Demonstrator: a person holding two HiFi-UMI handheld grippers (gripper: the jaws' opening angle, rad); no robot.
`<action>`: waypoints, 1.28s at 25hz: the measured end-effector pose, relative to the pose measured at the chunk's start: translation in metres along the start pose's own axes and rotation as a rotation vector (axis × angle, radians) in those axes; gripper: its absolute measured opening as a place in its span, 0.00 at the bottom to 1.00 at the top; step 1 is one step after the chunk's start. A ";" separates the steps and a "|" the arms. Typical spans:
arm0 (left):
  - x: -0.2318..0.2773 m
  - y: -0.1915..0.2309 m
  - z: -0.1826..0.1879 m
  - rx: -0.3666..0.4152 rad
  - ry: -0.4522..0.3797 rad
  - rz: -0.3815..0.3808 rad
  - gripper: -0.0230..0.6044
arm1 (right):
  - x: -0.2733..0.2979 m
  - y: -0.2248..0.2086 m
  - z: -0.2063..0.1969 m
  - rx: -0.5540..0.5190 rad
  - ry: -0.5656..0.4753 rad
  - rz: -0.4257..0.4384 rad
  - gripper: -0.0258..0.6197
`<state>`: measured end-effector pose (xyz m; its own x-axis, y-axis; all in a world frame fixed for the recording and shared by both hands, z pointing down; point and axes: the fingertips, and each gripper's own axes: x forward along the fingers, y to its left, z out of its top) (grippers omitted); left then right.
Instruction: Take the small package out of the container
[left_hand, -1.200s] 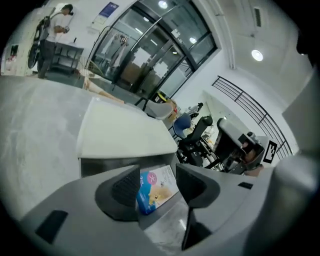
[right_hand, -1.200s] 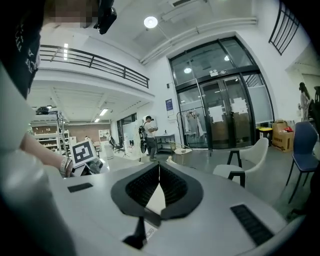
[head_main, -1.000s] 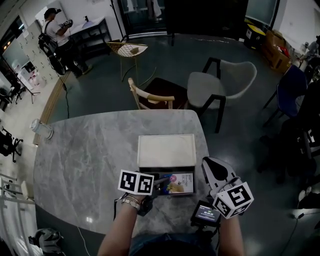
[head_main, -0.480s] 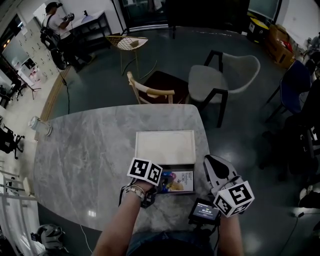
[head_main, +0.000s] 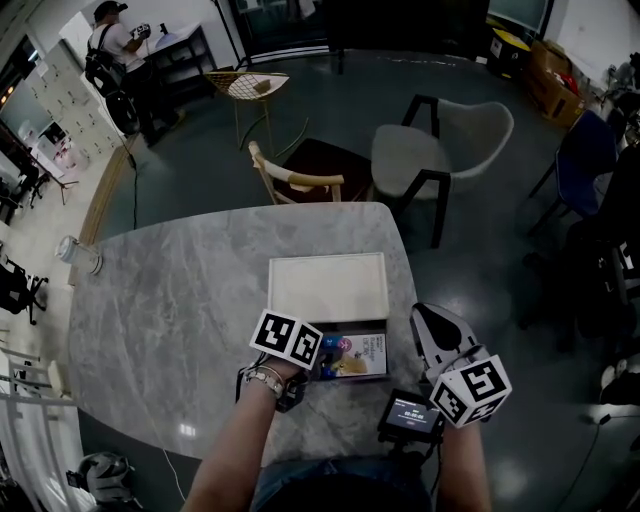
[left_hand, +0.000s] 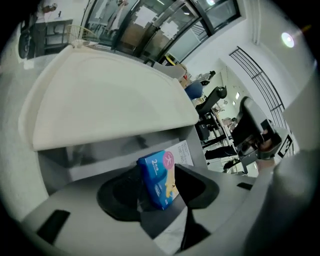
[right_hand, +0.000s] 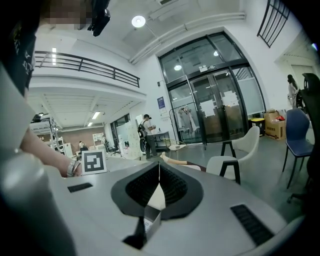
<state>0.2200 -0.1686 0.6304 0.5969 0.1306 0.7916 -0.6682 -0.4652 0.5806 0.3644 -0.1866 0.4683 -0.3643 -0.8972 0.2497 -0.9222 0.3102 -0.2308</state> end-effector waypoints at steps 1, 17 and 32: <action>-0.004 -0.004 0.000 0.032 -0.003 -0.001 0.38 | -0.002 0.000 0.001 0.003 -0.005 -0.002 0.08; -0.050 -0.067 0.017 0.442 -0.436 -0.105 0.33 | -0.013 0.017 0.006 0.006 -0.042 0.043 0.08; -0.043 -0.059 0.025 -0.026 -0.512 -0.221 0.26 | -0.028 0.015 -0.001 0.023 -0.040 0.042 0.08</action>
<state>0.2448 -0.1682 0.5570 0.8591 -0.2223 0.4610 -0.5097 -0.4528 0.7315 0.3605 -0.1560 0.4587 -0.3966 -0.8957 0.2012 -0.9028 0.3409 -0.2620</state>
